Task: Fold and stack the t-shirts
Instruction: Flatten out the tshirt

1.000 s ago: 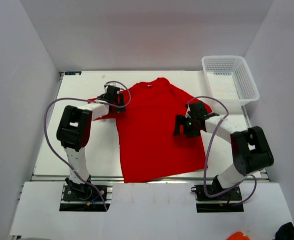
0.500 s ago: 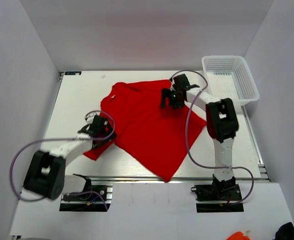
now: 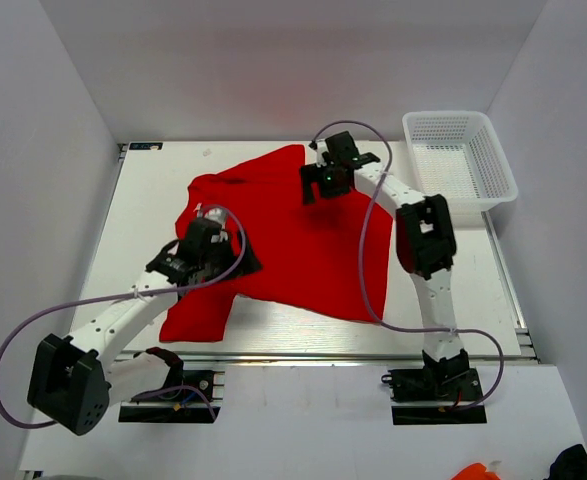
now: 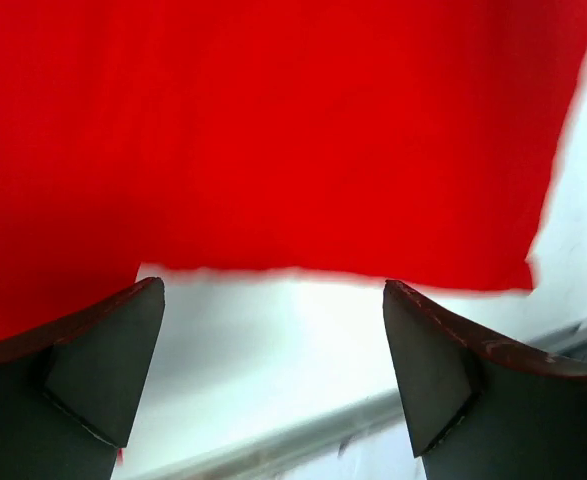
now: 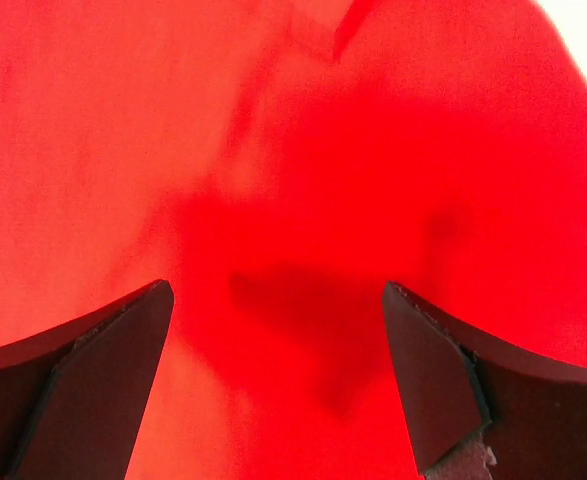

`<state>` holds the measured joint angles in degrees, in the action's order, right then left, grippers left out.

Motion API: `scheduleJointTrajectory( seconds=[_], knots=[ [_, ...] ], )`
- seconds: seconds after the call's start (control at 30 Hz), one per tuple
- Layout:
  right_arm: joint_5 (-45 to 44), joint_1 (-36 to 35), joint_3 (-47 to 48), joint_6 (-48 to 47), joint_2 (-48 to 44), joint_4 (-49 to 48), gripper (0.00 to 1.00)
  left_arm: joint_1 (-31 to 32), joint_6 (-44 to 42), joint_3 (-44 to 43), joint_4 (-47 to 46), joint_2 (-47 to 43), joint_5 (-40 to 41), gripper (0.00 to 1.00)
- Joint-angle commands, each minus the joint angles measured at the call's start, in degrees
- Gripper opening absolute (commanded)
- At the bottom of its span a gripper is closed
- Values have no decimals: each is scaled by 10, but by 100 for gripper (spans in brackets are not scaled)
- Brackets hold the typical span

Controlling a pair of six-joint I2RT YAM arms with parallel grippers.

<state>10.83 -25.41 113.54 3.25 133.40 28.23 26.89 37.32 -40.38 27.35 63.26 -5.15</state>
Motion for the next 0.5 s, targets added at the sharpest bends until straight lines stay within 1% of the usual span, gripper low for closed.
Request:
scheduleJointTrajectory(
  seconds=[0.0, 0.03, 0.07, 0.1, 0.13, 0.17, 0.2, 0.23, 0.27, 0.3, 0.33, 0.37, 0.4, 0.43, 0.47],
  knots=[
    [6, -3, -94, 5, -153, -41, 90, 2, -71, -64, -44, 25, 42, 100],
    [6, -4, -178, 14, -171, -53, 90, 2, -71, -80, -61, 33, 67, 100],
    [7, -8, -206, 21, -229, -60, 90, 2, -78, -87, -61, 45, 113, 100],
    [11, -11, -231, 34, -246, -66, 90, -13, -78, -93, -70, 56, 131, 100],
    [10, -12, -294, 53, -282, -82, 90, -13, -83, -112, -70, 85, 184, 100],
    [14, -18, -360, 63, -321, -91, 90, -13, -83, -127, -64, 103, 218, 100],
    [21, -21, -421, 69, -359, -116, 90, -13, -91, -141, -64, 121, 237, 100],
    [24, -22, -449, 86, -376, -121, 90, -19, -91, -172, -55, 140, 267, 100],
    [31, -28, -518, 90, -407, -127, 90, -27, -91, -187, -47, 175, 282, 100],
    [33, -28, -538, 96, -437, -126, 90, -27, -91, -198, -47, 191, 290, 100],
    [36, -34, -558, 102, -451, -128, 90, -44, -91, -204, -47, 205, 291, 100],
    [51, -36, -613, 118, -466, -130, 90, -54, -91, -210, -63, 219, 291, 100],
    [57, -38, -629, 124, -500, -136, 90, -64, -91, -211, -63, 246, 277, 100],
    [66, -39, -644, 134, -511, -143, 90, -86, -85, -216, -63, 260, 263, 100],
    [86, -43, -684, 142, -531, -152, 90, -95, -85, -224, -63, 274, 263, 100]
  ],
)
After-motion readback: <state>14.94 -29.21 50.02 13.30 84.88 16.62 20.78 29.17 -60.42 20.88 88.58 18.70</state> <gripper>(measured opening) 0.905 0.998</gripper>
